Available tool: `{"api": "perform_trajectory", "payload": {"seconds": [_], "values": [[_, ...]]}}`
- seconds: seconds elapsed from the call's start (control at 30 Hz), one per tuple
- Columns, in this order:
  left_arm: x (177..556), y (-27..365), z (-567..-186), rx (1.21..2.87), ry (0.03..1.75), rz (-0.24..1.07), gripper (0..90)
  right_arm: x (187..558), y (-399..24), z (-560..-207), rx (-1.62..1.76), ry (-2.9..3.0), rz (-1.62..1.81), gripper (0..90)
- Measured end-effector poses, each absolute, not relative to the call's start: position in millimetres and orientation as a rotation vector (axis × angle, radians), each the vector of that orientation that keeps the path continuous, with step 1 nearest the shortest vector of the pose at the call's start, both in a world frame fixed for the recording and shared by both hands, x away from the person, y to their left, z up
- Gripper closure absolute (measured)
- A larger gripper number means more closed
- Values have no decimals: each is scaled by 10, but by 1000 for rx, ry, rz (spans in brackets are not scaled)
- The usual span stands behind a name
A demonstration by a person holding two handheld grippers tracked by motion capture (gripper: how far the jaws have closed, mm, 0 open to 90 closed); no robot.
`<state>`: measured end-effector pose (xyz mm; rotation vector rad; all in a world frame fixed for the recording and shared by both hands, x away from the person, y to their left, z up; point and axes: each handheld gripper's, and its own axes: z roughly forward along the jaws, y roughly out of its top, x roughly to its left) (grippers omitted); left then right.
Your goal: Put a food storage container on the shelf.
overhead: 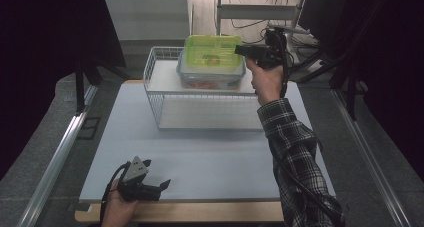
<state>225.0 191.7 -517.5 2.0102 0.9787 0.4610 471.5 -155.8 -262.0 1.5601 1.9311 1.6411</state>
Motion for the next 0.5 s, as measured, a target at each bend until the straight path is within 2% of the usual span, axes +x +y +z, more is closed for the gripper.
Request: {"api": "perform_trajectory", "payload": {"seconds": [0.17, 0.23, 0.5], "values": [[2252, 1915, -5178, 2011, 976, 460, 55, 4749, -1531, -2635, 1540, 1942, 1604, 672], [2252, 1914, -5179, 2012, 977, 460, 55, 4761, -1534, -2644, 1537, 1937, 1582, 604], [2253, 1922, -5179, 2006, 981, 459, 55, 4749, -1572, -2622, 1477, 1939, 1585, 558]]}}
